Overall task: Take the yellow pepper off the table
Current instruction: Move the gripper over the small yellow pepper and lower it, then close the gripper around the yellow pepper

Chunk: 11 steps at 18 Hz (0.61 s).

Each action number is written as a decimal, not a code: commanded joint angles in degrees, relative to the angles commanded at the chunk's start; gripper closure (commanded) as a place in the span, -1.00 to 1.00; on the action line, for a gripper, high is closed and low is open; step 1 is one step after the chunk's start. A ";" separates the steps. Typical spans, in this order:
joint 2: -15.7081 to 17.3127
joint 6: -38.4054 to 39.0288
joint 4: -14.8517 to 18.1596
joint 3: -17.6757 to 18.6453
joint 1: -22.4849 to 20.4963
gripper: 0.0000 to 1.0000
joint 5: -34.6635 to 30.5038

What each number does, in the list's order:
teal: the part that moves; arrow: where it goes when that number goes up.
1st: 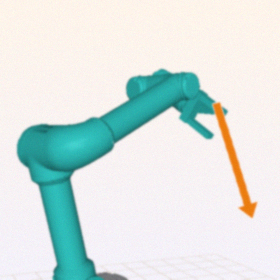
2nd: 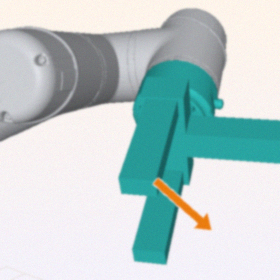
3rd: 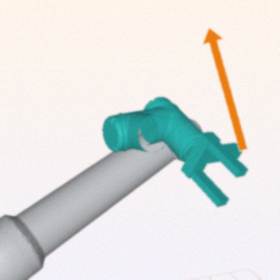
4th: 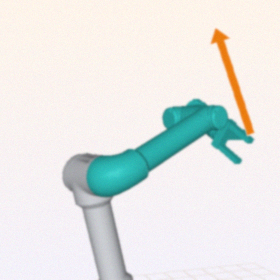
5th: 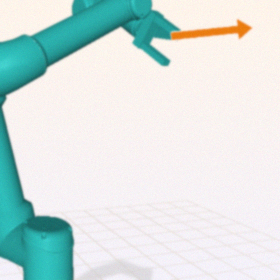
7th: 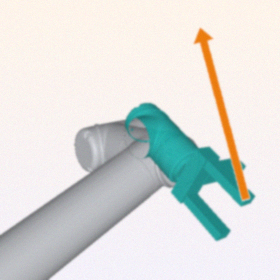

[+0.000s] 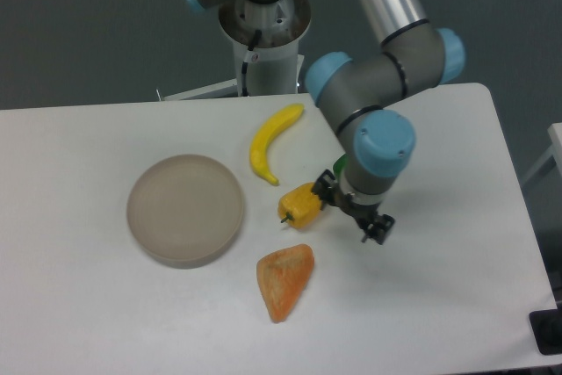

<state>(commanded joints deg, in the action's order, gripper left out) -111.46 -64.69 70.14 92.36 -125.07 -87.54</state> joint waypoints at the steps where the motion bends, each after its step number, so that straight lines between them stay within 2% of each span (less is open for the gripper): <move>1: 0.79 0.00 0.00 1.06 0.44 -1.00 0.00; 5: 1.77 0.44 -0.26 4.58 0.80 -1.00 0.00; 11: 0.89 3.16 -3.43 5.37 1.94 -1.00 -0.35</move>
<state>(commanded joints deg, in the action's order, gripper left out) -110.57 -61.53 66.71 97.73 -123.14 -87.89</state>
